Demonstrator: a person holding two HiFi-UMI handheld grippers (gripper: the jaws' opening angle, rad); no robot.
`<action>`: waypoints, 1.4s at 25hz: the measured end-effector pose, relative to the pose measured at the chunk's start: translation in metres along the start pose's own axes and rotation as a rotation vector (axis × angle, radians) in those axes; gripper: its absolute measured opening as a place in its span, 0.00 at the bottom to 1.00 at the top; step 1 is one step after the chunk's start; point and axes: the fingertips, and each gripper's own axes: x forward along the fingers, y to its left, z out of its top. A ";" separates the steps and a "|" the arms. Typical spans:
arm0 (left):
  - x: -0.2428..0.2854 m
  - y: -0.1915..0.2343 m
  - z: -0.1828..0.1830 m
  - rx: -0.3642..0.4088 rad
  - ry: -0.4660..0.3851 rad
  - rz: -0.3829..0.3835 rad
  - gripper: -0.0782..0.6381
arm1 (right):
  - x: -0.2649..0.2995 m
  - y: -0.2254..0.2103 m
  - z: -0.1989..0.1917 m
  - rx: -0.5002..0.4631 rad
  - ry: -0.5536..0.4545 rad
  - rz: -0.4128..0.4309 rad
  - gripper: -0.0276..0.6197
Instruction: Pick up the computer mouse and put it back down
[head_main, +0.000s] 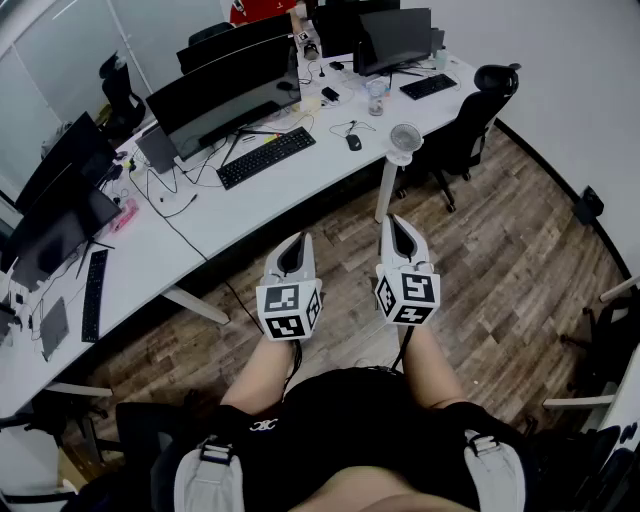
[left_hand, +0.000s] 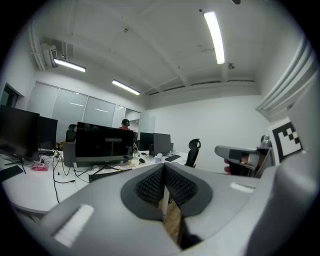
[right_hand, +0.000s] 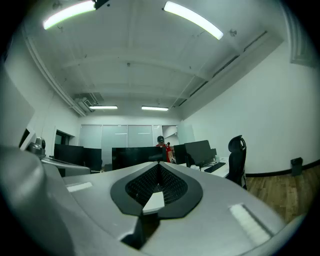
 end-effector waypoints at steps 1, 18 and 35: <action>0.001 -0.001 0.000 0.000 0.002 -0.001 0.18 | 0.000 -0.002 0.000 0.008 -0.004 0.000 0.05; 0.034 -0.032 0.000 -0.020 -0.002 0.006 0.18 | 0.012 -0.040 0.002 0.025 -0.019 0.026 0.05; 0.082 -0.055 -0.010 0.012 0.010 0.006 0.18 | 0.043 -0.075 -0.014 0.042 -0.003 0.054 0.05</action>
